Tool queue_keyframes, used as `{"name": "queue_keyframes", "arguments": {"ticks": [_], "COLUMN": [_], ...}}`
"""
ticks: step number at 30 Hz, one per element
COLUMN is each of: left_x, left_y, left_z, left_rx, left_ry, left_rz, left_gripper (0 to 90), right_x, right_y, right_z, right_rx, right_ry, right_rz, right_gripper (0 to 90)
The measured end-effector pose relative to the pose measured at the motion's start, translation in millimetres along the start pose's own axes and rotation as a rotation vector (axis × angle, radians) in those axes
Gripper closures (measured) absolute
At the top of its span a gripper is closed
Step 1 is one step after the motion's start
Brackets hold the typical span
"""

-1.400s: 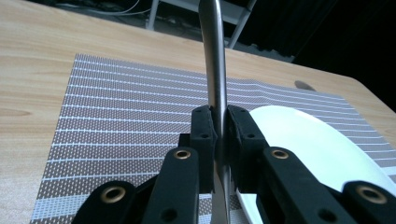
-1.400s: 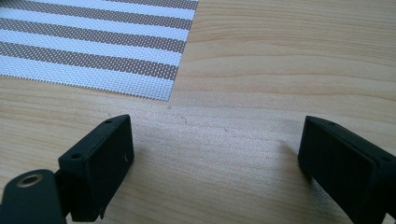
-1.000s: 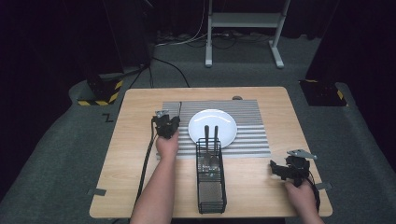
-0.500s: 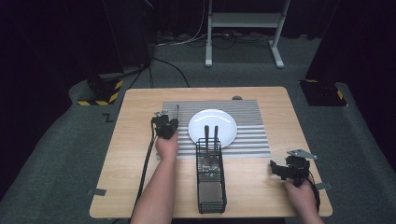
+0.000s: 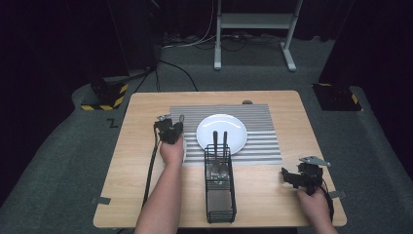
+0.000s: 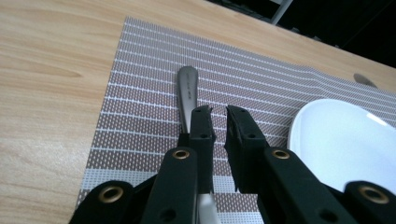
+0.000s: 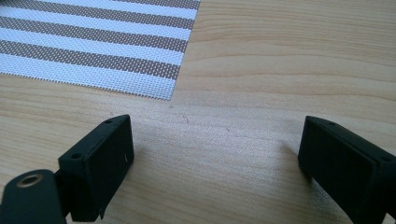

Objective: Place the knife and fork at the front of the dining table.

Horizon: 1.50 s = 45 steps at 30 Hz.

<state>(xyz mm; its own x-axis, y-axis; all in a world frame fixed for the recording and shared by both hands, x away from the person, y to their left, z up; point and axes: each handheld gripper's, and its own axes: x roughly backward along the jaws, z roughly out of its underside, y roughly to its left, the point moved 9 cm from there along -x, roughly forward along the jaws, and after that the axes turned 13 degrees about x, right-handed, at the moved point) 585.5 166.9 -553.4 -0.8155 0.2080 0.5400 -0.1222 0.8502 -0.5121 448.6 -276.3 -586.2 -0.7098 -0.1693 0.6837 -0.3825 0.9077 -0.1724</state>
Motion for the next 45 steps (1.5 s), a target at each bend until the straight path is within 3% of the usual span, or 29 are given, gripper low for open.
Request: {"name": "queue_keyframes", "arguments": {"ticks": [8,16,17,20,23,27,29,31,34,36,38,39,41,45], "left_x": [11.0,30.7,33.7,42.5,48.4,57.7,59.4,61.3,63.1,63.3,64.0,65.4,71.7,90.2], "left_y": [2.1,-0.2,-0.1,0.4,0.9,3.7,7.0,8.9,11.7,11.7,9.6,8.8,8.7,21.0], "left_z": [2.8,19.5,22.9,38.9,54.9,73.4,83.3,84.6,84.0,84.1,85.7,86.3,85.9,82.1], "left_rx": [-0.059,-0.157,-0.173,-0.226,-0.26,-0.318,-0.323,-0.344,-0.336,-0.318,-0.328,-0.329,-0.33,-0.353], "left_ry": [0.003,0.012,0.015,0.04,0.084,0.107,0.149,0.14,0.138,0.138,0.146,0.147,0.132,0.107], "left_rz": [-0.014,-0.027,-0.032,-0.042,-0.026,-0.032,-0.027,-0.033,-0.034,-0.021,-0.008,-0.005,0.01,-0.013], "left_gripper": [75.9,55.9,50.1,46.0,47.4,51.8,55.9,58.6,66.2,66.6,50.6,50.6,41.6,32.0], "right_x": [0.0,0.1,0.1,0.1,0.1,-0.1,-0.1,0.0,-0.1,-0.1,-0.1,-0.1,-0.1,-0.1], "right_y": [0.1,0.2,0.3,0.2,0.3,0.5,0.6,0.7,0.7,0.7,0.5,0.5,0.7,1.2], "right_z": [0.0,0.1,0.0,0.0,0.1,-0.1,-0.2,-0.1,-0.2,-0.2,-0.2,-0.2,-0.2,-0.4], "right_rx": [0.0,-0.001,-0.002,0.0,-0.002,0.0,0.0,0.0,0.0,0.0,0.002,0.002,0.0,0.006], "right_ry": [0.0,0.001,0.001,0.001,0.001,0.0,0.0,0.001,0.001,0.001,0.001,0.001,0.001,-0.001], "right_rz": [0.0,0.001,0.0,0.001,0.0,-0.001,-0.002,-0.002,-0.002,-0.002,-0.001,-0.001,-0.002,-0.007], "right_gripper": [10.2,10.2,10.2,10.2,10.2,10.1,10.2,10.1,10.1,10.1,10.2,10.2,10.2,10.3]}}
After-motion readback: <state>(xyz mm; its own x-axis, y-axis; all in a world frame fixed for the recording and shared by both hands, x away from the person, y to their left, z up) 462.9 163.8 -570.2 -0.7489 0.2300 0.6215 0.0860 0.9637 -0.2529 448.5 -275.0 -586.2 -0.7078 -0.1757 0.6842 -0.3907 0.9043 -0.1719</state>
